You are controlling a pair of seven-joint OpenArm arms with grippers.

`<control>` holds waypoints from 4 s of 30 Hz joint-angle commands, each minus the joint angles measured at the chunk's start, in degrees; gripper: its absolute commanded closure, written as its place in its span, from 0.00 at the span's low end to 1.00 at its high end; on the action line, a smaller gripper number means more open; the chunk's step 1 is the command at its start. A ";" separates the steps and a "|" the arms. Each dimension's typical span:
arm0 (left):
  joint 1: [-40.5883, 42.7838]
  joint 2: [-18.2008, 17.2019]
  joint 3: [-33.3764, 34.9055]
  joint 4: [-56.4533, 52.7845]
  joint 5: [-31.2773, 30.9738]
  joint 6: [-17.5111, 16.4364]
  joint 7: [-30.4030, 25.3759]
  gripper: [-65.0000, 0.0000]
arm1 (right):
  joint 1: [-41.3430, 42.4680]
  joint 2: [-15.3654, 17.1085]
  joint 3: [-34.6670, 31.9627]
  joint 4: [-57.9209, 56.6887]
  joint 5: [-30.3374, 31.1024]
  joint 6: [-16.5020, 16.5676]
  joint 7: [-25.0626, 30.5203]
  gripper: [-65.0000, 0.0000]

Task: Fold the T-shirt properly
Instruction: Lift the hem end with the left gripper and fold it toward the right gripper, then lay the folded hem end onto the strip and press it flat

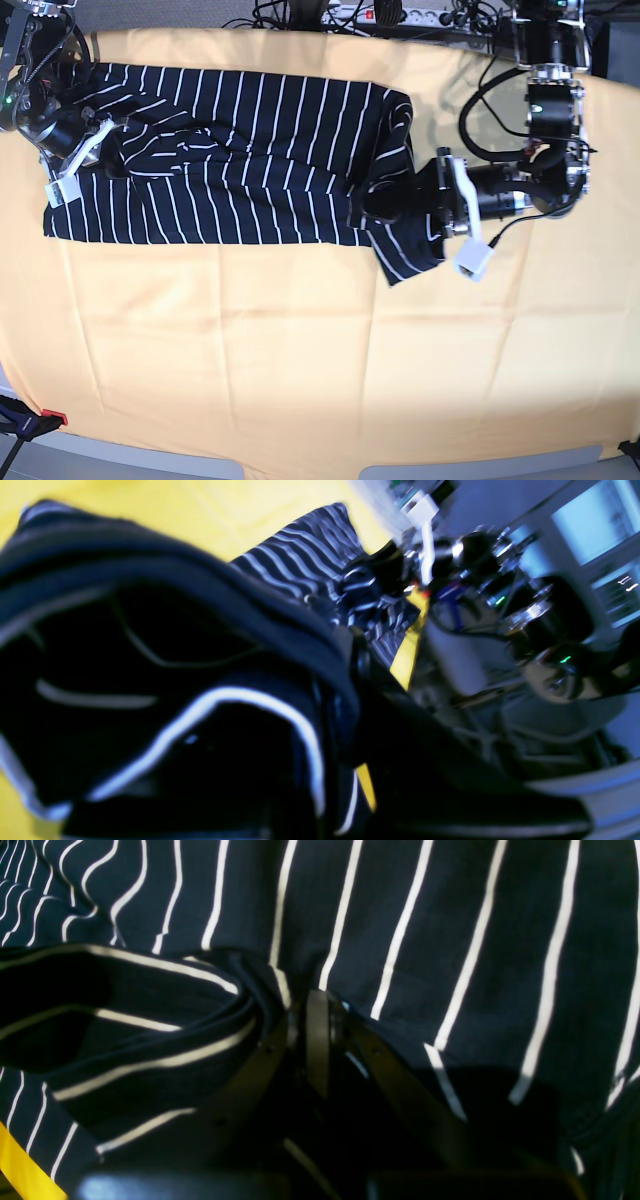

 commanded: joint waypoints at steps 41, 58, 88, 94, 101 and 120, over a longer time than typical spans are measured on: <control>-0.22 11.23 4.46 -6.80 1.36 -7.30 -5.49 0.49 | 0.00 0.98 0.33 0.81 0.87 0.28 -0.61 0.90; 1.99 6.78 8.37 -6.71 -1.50 -7.86 3.91 0.58 | 0.00 0.96 0.33 0.81 1.09 0.28 -0.63 0.90; 2.03 6.75 8.57 -5.07 7.23 -7.86 -5.60 1.00 | 0.00 0.98 0.33 0.81 1.09 0.28 -0.37 0.90; 1.99 6.75 8.57 -5.07 2.67 -7.86 -4.92 1.00 | 0.00 0.98 0.33 0.81 1.07 0.28 -0.42 0.90; 1.66 6.60 8.57 -5.07 12.61 -7.86 -6.01 0.50 | 0.00 0.96 0.33 0.81 2.86 0.28 -0.63 0.90; 1.66 6.60 20.98 -5.03 32.44 -7.86 -18.86 0.50 | 0.00 0.98 0.33 0.81 5.38 0.28 -0.83 0.90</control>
